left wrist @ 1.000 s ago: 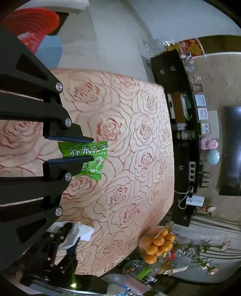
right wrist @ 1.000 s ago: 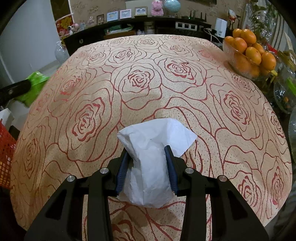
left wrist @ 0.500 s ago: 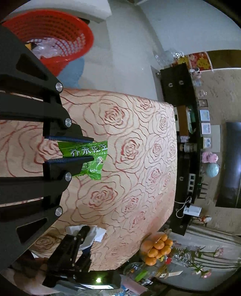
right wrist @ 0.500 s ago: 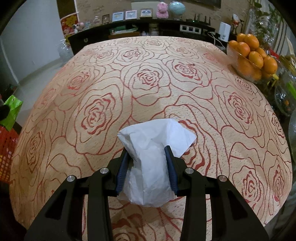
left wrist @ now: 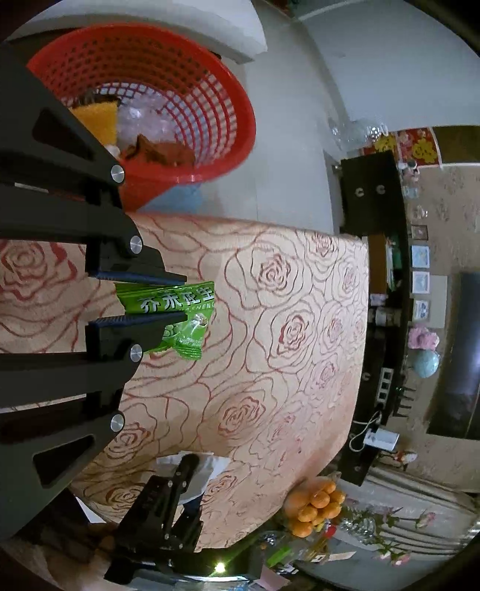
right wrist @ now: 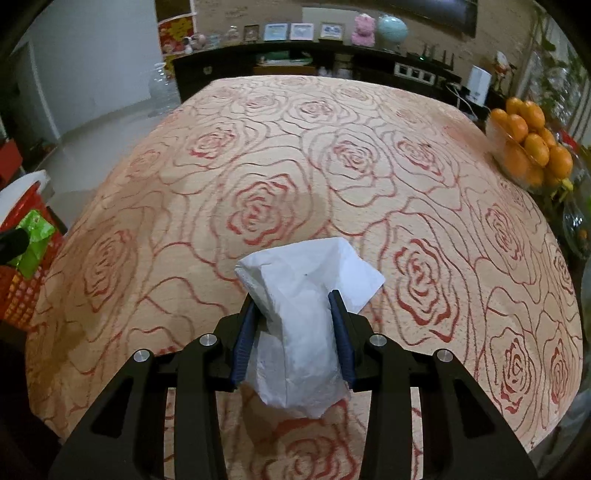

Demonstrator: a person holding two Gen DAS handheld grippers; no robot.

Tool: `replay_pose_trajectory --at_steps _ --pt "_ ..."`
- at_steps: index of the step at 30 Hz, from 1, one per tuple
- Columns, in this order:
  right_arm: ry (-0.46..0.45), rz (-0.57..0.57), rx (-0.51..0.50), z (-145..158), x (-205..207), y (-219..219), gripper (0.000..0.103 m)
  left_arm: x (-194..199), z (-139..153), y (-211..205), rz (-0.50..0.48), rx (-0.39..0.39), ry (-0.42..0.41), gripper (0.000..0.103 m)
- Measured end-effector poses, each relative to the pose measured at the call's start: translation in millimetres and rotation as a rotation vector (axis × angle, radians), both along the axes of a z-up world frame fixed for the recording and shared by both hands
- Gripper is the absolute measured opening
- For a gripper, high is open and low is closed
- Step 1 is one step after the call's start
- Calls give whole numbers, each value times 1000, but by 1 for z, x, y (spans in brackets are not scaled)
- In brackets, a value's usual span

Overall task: Collect trash
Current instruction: 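Carry the tissue and green packet over the red wastebasket with both tools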

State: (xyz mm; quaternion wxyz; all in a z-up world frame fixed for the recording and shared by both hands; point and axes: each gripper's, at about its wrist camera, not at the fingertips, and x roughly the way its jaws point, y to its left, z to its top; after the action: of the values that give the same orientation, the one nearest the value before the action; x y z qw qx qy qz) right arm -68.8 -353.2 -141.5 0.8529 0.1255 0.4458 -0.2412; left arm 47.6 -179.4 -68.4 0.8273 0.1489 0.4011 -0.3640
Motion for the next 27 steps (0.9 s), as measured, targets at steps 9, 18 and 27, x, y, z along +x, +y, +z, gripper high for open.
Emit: replay_pose_trajectory --at_steps 9,18,27 --pt "0 50 5 7 14 22 38 10 18 27 48 -40 -26 14" --pt "-35 96 -3 29 29 38 38 24 33 56 116 -80 -39 14" --pt "-86 169 11 51 53 60 38 44 43 91 216 -81 -58 14"
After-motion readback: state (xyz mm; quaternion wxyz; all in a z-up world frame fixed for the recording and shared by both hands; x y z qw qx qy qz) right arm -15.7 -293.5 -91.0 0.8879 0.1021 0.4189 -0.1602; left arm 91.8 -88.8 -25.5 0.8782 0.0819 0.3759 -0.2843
